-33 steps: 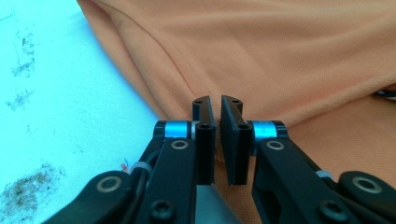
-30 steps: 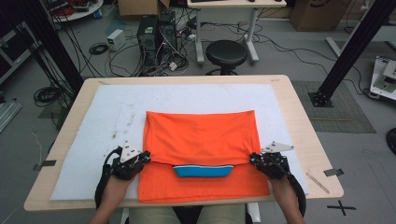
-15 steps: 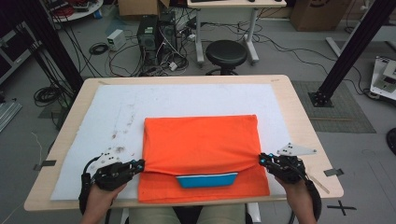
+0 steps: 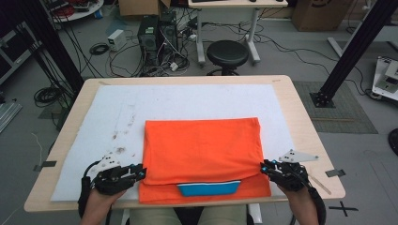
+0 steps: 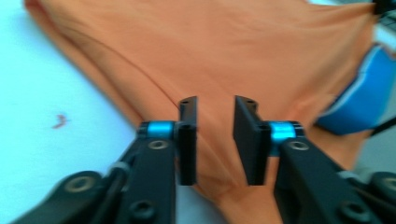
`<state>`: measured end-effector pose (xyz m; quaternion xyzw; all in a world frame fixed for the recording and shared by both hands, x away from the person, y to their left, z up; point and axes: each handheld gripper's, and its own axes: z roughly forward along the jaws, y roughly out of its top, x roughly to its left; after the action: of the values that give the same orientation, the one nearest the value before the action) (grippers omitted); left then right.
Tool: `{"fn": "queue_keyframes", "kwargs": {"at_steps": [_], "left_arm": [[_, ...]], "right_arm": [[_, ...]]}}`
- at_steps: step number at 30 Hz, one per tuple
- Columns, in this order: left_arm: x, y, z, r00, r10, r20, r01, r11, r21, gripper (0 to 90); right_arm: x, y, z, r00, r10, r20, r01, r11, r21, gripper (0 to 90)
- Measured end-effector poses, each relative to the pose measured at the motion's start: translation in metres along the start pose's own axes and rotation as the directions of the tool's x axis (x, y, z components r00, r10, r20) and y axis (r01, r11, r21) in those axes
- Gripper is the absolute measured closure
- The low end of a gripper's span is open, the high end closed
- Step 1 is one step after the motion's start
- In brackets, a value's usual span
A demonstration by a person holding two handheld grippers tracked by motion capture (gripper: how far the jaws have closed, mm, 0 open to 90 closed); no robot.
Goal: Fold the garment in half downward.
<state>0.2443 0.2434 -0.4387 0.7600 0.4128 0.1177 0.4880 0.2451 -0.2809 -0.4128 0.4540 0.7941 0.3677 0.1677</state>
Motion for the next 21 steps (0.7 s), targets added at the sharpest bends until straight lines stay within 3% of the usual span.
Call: {"fn": "queue_keyframes", "kwargs": {"at_steps": [6, 14, 19, 21], "left_arm": [[0.01, 0.008, 0.01, 0.998, 0.001, -0.063, -0.002, 0.9996, -0.029, 50.4], [0.037, 0.032, 0.037, 0.9978, -0.028, -0.06, 0.024, 0.9974, -0.069, 37.5], [0.056, 0.039, 0.053, 0.9885, -0.085, -0.125, 0.077, 0.9944, -0.072, 30.8], [0.062, 0.042, 0.058, 0.9838, -0.096, -0.152, 0.09, 0.9949, -0.046, 28.8]], "right_arm": [[-0.007, 0.003, 0.007, 0.9995, 0.019, 0.026, -0.019, 1.0, -0.021, 66.3], [-0.023, 0.024, 0.024, 0.9961, 0.052, 0.072, -0.048, 0.997, -0.054, 57.1], [-0.039, 0.041, 0.041, 0.9919, 0.085, 0.095, -0.079, 0.995, -0.061, 47.3], [-0.045, 0.046, 0.05, 0.9902, 0.093, 0.104, -0.088, 0.995, -0.053, 44.3]]}}
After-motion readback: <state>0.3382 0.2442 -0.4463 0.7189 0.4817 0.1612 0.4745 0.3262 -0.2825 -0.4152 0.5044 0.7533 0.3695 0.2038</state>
